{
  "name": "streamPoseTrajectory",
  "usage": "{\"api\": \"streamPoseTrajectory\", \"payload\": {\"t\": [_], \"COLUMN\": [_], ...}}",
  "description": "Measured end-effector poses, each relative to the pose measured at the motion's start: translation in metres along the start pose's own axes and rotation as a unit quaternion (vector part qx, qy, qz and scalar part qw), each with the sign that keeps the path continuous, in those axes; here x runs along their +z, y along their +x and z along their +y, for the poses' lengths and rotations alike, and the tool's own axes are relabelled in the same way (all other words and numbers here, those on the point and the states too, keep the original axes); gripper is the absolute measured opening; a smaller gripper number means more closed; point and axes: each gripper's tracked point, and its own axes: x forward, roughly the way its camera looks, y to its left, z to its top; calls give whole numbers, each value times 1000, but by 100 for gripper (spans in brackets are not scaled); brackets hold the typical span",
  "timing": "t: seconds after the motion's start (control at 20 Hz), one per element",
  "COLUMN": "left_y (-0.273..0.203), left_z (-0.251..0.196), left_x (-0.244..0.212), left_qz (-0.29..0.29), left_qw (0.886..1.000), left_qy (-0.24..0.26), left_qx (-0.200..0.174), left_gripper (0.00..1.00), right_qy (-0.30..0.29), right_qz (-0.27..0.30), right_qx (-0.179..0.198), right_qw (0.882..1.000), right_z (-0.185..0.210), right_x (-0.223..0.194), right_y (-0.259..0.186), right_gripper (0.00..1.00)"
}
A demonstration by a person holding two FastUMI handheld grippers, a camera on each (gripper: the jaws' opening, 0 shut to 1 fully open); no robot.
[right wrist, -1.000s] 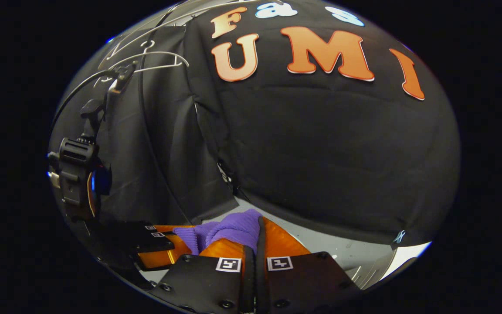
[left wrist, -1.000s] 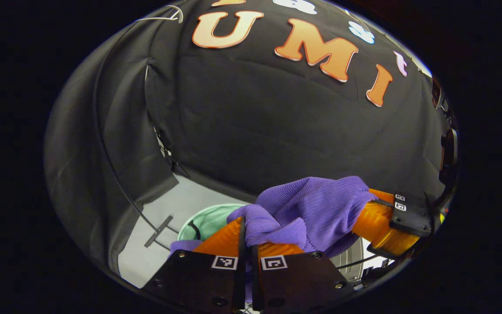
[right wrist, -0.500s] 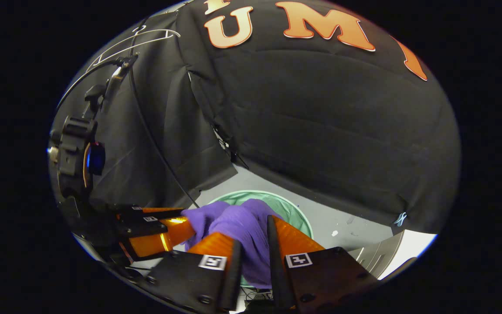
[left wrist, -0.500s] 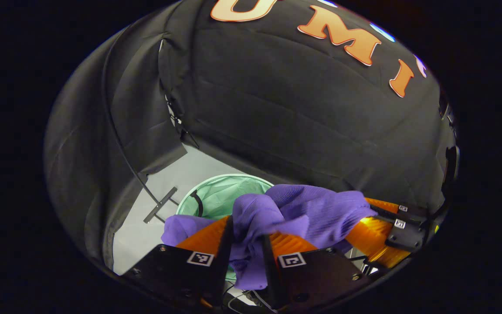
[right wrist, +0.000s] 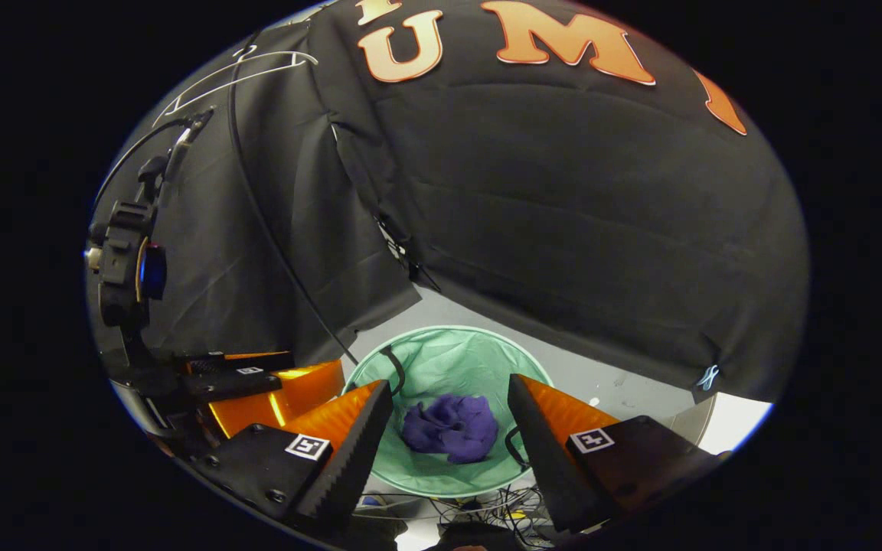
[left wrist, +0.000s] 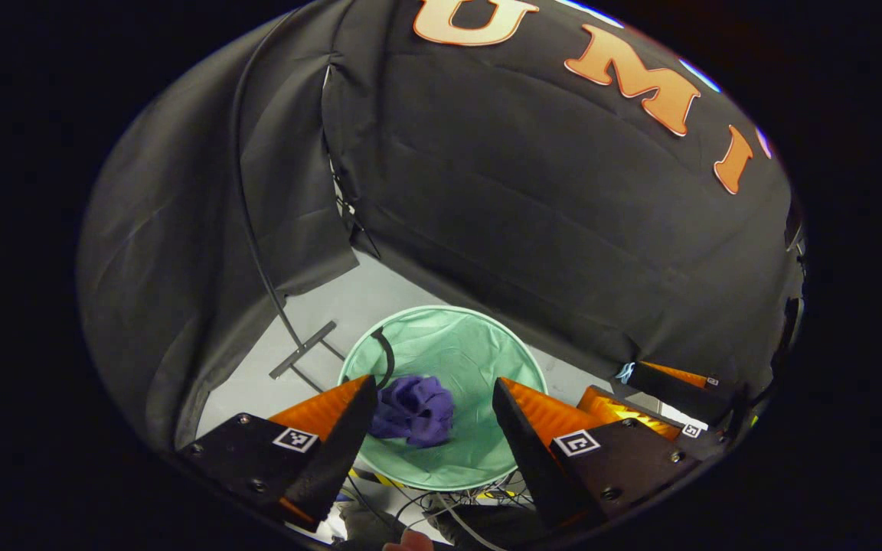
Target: Grasp the clothes on the hanger with both hands and then place them into the laundry hamper below.
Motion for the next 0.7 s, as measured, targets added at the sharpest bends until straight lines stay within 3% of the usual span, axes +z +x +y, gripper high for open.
{"api": "streamPoseTrajectory", "payload": {"t": [0.3,0.55,0.7], "left_y": [-83,-173,-224], "left_z": [-4,-6,2], "left_x": [84,163,179], "left_qz": [-143,-293,-339], "left_qw": [989,955,939], "left_qy": [5,-6,2], "left_qx": [-23,-52,-64], "left_gripper": [97,96,95], "right_qy": [11,-2,1], "right_qz": [-113,-234,-295], "right_qx": [-26,-65,-99], "right_qw": [993,970,950], "right_z": [2,9,17], "right_x": [68,140,167], "right_y": [-67,-172,-241], "right_gripper": [99,98,98]}}
